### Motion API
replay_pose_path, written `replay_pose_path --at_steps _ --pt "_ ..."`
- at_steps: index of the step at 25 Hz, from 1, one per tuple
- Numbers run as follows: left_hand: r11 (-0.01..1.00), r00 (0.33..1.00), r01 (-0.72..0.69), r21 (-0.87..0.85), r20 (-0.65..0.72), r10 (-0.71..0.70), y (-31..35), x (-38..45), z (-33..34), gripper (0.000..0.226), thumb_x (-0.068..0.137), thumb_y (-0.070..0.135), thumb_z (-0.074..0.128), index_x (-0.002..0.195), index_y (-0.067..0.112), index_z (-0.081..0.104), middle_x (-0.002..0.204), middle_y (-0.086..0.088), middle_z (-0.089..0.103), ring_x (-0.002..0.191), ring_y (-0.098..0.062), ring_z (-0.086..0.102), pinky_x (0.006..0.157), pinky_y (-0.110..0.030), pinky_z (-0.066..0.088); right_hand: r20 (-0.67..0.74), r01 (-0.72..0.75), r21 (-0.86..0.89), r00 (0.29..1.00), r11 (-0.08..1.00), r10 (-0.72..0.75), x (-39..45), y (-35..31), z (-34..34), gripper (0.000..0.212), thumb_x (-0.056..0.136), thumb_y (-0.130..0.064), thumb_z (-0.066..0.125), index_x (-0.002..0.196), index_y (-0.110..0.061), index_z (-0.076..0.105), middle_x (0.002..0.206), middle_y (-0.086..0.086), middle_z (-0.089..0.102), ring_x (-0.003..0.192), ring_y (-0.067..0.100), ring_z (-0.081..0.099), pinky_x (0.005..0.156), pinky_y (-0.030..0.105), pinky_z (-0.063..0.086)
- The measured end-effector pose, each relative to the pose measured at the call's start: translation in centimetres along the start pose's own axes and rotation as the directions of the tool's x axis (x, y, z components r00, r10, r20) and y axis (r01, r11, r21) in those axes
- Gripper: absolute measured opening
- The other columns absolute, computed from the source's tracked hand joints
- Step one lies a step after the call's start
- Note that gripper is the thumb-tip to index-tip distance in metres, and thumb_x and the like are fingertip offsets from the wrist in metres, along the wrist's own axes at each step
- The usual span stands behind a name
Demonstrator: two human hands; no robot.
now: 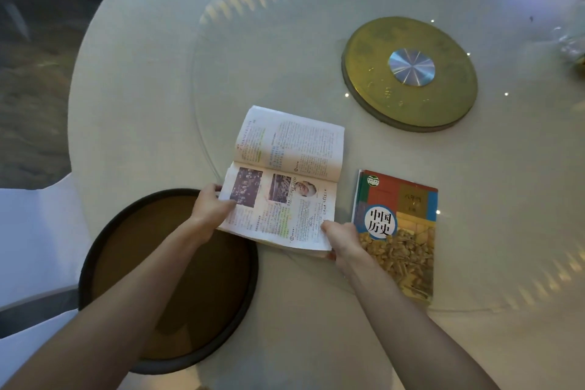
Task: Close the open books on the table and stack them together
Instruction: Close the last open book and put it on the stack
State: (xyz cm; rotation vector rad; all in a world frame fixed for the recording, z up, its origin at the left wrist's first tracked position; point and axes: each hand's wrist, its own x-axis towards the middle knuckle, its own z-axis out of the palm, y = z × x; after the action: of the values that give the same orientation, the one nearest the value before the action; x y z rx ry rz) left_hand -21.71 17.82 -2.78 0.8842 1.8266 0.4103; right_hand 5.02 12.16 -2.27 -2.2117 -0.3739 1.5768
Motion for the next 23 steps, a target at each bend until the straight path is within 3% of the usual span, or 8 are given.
replay_pose_path --at_steps 4,6,8,10,13,16,21,23 --pt "0.995 0.997 -0.004 -0.096 0.079 0.012 -1.1 -1.3 -0.1 0.055 0.086 0.004 0.072 0.136 0.015 0.050 0.102 0.003 0.067 0.079 -0.012 0.073 0.052 -0.023 0.056 -0.049 0.072 -0.185 0.995 0.980 -0.083 -0.8 0.9 -0.2 0.006 0.092 -0.017 0.049 0.088 -0.013 0.048 0.084 0.005 0.048 0.071 0.021 0.044 0.064 0.035 0.033" --pt "0.992 0.997 -0.010 -0.126 0.076 0.020 -1.5 -2.1 -0.3 0.057 0.085 0.003 0.072 0.137 0.016 0.051 0.111 -0.002 0.069 0.077 -0.012 0.074 0.049 -0.020 0.056 -0.076 0.118 -0.219 0.988 0.968 -0.138 -1.4 1.1 -0.6 0.016 0.091 -0.021 0.051 0.078 -0.020 0.042 0.078 0.000 0.046 0.067 0.018 0.042 0.060 0.033 0.032" --pt "0.989 0.995 -0.001 -0.148 0.097 0.015 -1.7 -2.8 -0.7 0.061 0.085 0.002 0.072 0.141 0.017 0.050 0.117 -0.005 0.069 0.084 -0.014 0.074 0.054 -0.023 0.058 -0.071 0.127 -0.229 0.987 0.965 -0.147 -1.8 1.3 -1.2 0.016 0.091 -0.021 0.054 0.078 -0.019 0.045 0.079 0.001 0.053 0.067 0.018 0.048 0.057 0.032 0.035" --pt "0.990 0.985 -0.009 -0.140 0.167 0.033 -2.0 -3.9 -1.1 0.056 0.087 0.003 0.071 0.139 0.016 0.054 0.120 -0.005 0.070 0.094 -0.017 0.074 0.064 -0.027 0.059 -0.050 0.134 -0.198 0.988 0.971 -0.147 -2.0 1.7 -2.0 0.013 0.090 -0.010 0.057 0.077 -0.008 0.054 0.084 0.015 0.066 0.068 0.023 0.055 0.058 0.033 0.037" --pt "0.992 0.973 -0.049 -0.112 0.221 0.074 -2.4 -5.7 -0.7 0.037 0.089 0.004 0.067 0.124 0.017 0.062 0.112 -0.003 0.074 0.090 -0.014 0.076 0.066 -0.026 0.060 -0.046 0.172 -0.151 0.982 0.973 -0.181 -2.1 2.5 -3.1 0.012 0.089 0.000 0.059 0.097 0.008 0.062 0.111 0.035 0.068 0.090 0.039 0.071 0.070 0.042 0.052" --pt "0.973 0.983 0.020 -0.228 0.182 0.022 -3.7 -7.2 1.2 0.026 0.094 0.007 0.063 0.117 0.015 0.055 0.110 -0.006 0.074 0.086 -0.018 0.078 0.065 -0.031 0.062 0.025 0.193 -0.149 0.981 0.970 -0.191 -2.5 3.6 -3.8 0.017 0.093 0.002 0.052 0.103 -0.004 0.064 0.112 0.018 0.073 0.101 0.037 0.073 0.090 0.058 0.060" --pt "0.924 0.981 0.191 -0.330 0.085 -0.172 -5.8 -9.1 3.5 0.020 0.101 0.015 0.054 0.116 0.004 0.060 0.100 -0.013 0.077 0.085 -0.025 0.076 0.068 -0.037 0.060 0.114 0.220 -0.104 0.971 0.970 -0.208 -3.3 4.3 -5.2 0.033 0.092 0.007 0.051 0.122 -0.001 0.061 0.111 0.012 0.074 0.095 0.030 0.075 0.074 0.043 0.065" --pt "0.936 0.977 0.200 -0.288 0.131 -0.169 -5.9 -9.6 2.6 0.017 0.098 0.013 0.058 0.112 0.003 0.062 0.099 -0.014 0.078 0.079 -0.022 0.077 0.061 -0.032 0.058 0.103 0.248 -0.048 0.965 0.968 -0.242 -3.7 4.1 -6.3 0.038 0.091 0.006 0.057 0.126 -0.008 0.058 0.116 0.011 0.072 0.099 0.031 0.075 0.078 0.048 0.065"
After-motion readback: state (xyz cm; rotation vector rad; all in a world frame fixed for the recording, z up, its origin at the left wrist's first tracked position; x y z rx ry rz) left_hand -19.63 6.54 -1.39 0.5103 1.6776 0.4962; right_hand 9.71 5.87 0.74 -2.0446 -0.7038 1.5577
